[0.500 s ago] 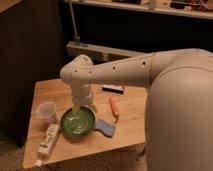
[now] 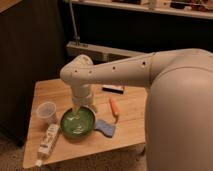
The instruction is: Place the pepper in the ceramic bowl
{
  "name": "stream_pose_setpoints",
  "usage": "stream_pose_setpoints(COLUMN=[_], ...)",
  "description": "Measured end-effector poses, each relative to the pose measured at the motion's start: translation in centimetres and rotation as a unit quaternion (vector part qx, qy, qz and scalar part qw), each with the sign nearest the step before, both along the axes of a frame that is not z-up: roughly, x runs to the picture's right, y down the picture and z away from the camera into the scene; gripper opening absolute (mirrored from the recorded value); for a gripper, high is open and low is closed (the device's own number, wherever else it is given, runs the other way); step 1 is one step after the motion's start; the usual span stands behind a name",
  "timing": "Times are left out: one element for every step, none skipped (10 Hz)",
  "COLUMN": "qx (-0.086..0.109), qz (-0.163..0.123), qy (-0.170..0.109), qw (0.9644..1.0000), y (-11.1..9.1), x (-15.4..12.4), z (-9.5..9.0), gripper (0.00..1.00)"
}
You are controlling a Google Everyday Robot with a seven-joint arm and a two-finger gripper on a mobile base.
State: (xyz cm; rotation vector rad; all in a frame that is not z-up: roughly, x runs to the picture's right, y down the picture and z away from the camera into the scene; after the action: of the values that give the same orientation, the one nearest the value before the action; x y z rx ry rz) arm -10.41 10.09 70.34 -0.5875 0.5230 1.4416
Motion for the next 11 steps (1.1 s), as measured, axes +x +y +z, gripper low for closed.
stream_pose_setpoints(qx=[0.000, 0.000, 0.000, 0.000, 0.000, 0.000, 0.000, 0.000, 0.003, 0.019, 0.033], qz=[0.000, 0.000, 0.000, 0.000, 0.000, 0.000, 0.000, 0.000, -0.001, -0.006, -0.006], qy=[0.000, 0.000, 0.000, 0.000, 0.000, 0.000, 0.000, 0.000, -0.002, -0.015, -0.031], qw=[1.0000, 1.0000, 1.0000, 1.0000, 1.0000, 1.0000, 1.0000, 1.0000, 1.0000, 0.9997, 0.9990], y=[0.0, 0.0, 0.0, 0.0, 0.0, 0.0, 0.0, 0.0, -0.1, -0.6, -1.2], x=[0.0, 0.0, 0.0, 0.0, 0.0, 0.0, 0.0, 0.0, 0.0, 0.8, 1.9], z=[0.0, 0.0, 0.0, 0.0, 0.0, 0.0, 0.0, 0.0, 0.0, -0.2, -0.2], gripper=[0.65, 0.65, 0.65, 0.65, 0.65, 0.65, 0.65, 0.65, 0.65, 0.65, 0.65])
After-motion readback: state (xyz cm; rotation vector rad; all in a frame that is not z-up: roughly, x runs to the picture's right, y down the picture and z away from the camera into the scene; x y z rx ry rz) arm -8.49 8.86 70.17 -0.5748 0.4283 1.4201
